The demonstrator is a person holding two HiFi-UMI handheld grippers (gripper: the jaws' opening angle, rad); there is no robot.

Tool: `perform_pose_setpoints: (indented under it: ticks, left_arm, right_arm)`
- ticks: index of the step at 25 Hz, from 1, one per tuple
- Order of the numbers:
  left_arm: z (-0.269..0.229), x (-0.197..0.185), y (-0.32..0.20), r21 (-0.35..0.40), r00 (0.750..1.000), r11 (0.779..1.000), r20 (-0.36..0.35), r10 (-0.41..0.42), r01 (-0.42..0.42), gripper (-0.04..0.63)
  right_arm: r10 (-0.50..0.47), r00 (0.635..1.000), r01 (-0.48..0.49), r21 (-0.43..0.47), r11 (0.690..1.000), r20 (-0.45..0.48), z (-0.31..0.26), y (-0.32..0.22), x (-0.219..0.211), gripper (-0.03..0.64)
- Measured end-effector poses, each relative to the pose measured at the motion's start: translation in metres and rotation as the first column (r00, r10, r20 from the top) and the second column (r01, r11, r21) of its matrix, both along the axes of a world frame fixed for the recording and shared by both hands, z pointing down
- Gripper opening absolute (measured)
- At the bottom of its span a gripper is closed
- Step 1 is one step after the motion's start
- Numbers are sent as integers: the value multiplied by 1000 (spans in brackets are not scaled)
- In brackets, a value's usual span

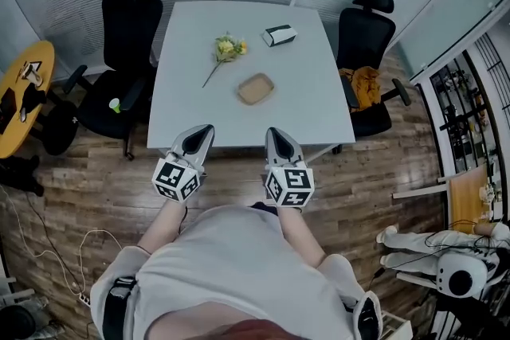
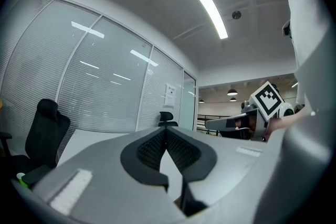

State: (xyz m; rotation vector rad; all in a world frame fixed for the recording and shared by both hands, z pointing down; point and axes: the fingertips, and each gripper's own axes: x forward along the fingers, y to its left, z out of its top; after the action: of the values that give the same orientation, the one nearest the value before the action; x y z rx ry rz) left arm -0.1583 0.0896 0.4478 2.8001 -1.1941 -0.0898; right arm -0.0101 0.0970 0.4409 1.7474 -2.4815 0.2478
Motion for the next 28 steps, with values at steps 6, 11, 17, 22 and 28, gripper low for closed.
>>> perform_pose_setpoints:
  ticks: [6,11,17,22,28]
  left_arm:
    - [9,16,-26,-18,1000,1000,11,5,-5,9]
    - [12,40,-60,3,1000,1000,0,24,-24,9]
    - [13,78,-126,-13,1000,1000,9,-28,28,9]
    - [13,113,-178,-28,996,996,8,-86,87,9]
    - [10,136,-219,-36,990,990,3,-140,140,9]
  right_arm:
    - [0,1000,0,-20,1000,11,11,-28,13,8]
    - [-13,999,15,-42,999,32,26,-69,35,8]
    - [-64,997,67,-59,996,46,31,-136,74,8]
    - [-122,992,124,-50,991,39,27,-189,110,8]
    - [-181,983,183,-55,982,39,30,-234,131,8]
